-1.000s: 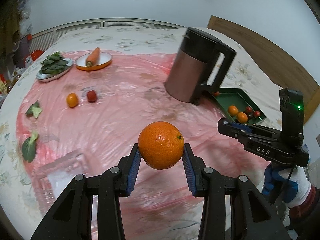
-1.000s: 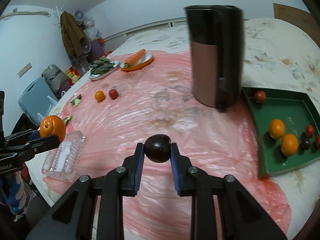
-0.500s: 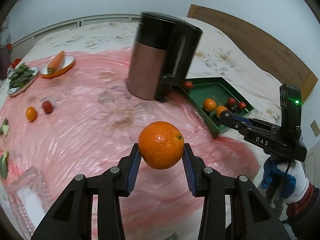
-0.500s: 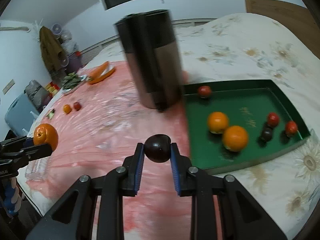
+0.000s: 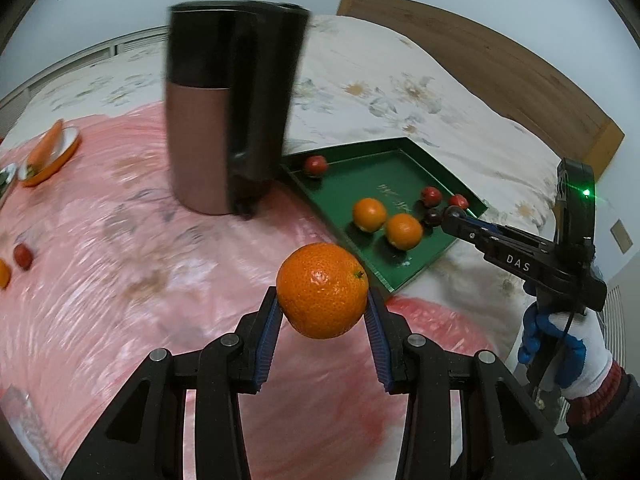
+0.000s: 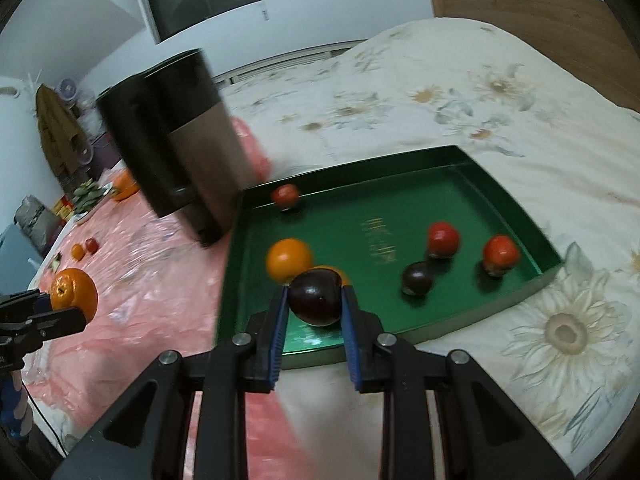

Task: Organize fruits
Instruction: 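Lower the dark plum into the green tray with the right gripper while the left gripper lowers the orange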

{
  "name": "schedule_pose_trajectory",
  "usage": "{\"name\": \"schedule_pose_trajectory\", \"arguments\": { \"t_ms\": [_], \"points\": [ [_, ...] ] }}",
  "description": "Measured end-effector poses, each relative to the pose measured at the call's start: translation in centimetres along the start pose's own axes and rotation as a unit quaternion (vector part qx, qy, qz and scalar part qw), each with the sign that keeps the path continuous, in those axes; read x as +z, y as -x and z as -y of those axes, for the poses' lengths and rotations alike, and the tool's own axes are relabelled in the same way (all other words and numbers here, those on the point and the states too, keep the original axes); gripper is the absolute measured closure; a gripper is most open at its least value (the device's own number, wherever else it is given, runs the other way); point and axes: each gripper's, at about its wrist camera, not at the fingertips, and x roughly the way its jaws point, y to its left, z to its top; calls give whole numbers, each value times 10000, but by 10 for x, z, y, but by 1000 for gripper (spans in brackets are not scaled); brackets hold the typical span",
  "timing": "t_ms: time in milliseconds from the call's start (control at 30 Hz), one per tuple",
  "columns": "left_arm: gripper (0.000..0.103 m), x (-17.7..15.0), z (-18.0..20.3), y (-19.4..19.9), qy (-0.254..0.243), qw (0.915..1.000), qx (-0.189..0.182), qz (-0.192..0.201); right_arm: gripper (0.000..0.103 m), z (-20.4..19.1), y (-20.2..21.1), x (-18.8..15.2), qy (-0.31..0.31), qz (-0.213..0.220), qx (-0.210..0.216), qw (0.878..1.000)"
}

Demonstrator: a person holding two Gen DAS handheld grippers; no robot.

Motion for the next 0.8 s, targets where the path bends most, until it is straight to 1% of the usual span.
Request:
{"name": "schedule_pose_trajectory", "arguments": {
  "t_ms": [300,567,800],
  "points": [
    [67,23,38,-46,-322,9992,-136,-177,67,50,-10,5,-213,31,-314,9993],
    [67,36,59,-76,-576,9977,-193,-308,67,82,-18,12,-269,18,-594,9979],
    [67,37,70,-99,-769,9959,-77,-461,67,100,-28,11,-303,-89,-714,9970]
  ]
}}
